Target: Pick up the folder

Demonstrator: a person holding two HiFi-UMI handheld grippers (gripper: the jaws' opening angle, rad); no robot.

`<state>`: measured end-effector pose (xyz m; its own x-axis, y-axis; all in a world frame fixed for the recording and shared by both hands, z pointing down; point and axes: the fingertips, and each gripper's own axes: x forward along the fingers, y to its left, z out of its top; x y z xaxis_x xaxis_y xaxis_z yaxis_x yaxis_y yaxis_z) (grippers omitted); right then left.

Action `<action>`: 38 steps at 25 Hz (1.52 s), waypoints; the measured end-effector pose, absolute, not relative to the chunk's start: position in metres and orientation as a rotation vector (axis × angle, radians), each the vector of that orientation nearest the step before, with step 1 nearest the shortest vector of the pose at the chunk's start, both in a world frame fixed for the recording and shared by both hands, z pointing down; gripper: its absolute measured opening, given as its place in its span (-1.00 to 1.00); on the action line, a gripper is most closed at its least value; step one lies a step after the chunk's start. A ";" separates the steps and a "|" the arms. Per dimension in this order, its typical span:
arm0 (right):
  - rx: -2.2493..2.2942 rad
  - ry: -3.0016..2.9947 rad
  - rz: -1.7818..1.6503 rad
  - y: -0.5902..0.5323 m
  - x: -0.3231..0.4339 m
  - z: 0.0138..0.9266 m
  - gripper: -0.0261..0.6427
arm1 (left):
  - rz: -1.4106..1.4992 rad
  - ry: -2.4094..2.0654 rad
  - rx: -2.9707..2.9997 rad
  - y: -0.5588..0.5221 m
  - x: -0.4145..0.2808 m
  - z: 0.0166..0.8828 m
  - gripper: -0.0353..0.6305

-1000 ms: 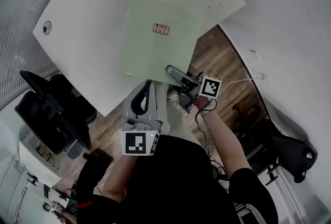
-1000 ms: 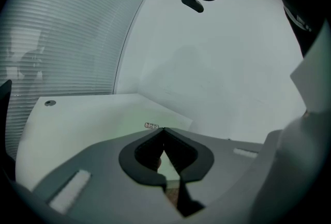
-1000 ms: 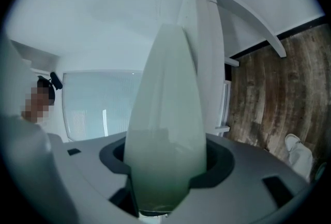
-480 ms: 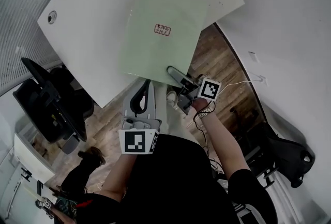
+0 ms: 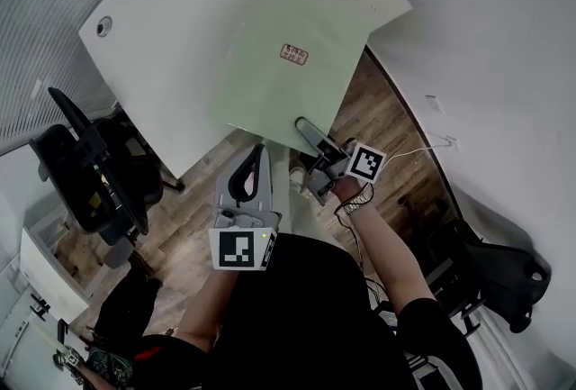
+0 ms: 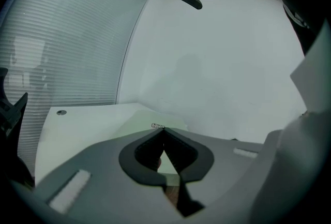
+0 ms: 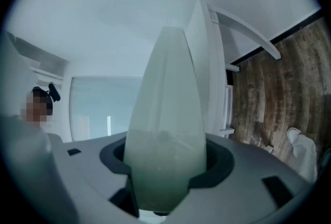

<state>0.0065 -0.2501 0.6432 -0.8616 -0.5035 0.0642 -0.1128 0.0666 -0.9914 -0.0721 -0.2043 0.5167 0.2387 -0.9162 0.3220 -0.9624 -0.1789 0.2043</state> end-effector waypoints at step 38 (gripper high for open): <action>-0.670 1.963 -1.666 -0.134 0.104 0.435 -0.11 | 0.044 -1.765 2.339 -0.071 -0.001 0.407 -0.88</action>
